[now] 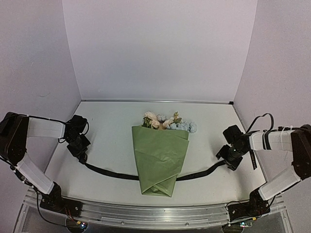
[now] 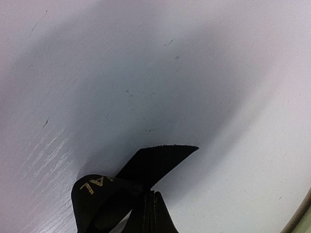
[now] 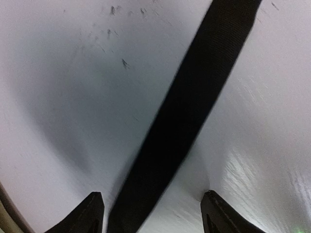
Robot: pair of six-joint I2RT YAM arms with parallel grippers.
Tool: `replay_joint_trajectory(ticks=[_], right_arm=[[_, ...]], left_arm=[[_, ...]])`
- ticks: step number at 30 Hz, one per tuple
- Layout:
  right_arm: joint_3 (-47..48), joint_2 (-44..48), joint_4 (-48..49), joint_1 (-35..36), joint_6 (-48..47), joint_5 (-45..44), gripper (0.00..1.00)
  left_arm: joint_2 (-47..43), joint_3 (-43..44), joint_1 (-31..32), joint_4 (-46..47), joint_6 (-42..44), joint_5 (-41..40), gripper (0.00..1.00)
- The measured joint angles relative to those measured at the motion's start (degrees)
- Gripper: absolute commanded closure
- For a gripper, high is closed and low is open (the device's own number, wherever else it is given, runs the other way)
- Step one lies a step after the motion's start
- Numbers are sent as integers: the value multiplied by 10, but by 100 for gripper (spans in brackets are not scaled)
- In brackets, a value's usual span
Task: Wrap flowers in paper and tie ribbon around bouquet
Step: Move the ribbon to the center of the board.
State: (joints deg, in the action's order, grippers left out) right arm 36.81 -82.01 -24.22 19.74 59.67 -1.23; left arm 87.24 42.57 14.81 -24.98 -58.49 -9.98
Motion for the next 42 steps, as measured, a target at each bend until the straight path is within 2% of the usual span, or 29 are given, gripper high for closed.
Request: replay_joint_trajectory(ticks=[1, 4, 6, 9, 27, 37, 42], right_arm=[[7, -11, 10, -2, 4, 2, 44], [22, -35, 41, -6, 17, 8, 65], [26, -44, 53, -7, 23, 12, 87], [35, -59, 59, -12, 28, 18, 100], [151, -128, 45, -70, 3, 37, 100], [187, -129, 33, -87, -21, 35, 100], [182, -119, 27, -83, -31, 40, 100]], left_arm=[[0, 5, -7, 1, 4, 6, 100], [0, 17, -30, 11, 17, 19, 100], [0, 27, -46, 17, 25, 32, 100], [1, 44, -66, 28, 36, 51, 100], [40, 168, -162, 56, 92, 141, 100], [61, 172, -164, 92, 109, 231, 100], [37, 166, -137, 136, 132, 324, 100]])
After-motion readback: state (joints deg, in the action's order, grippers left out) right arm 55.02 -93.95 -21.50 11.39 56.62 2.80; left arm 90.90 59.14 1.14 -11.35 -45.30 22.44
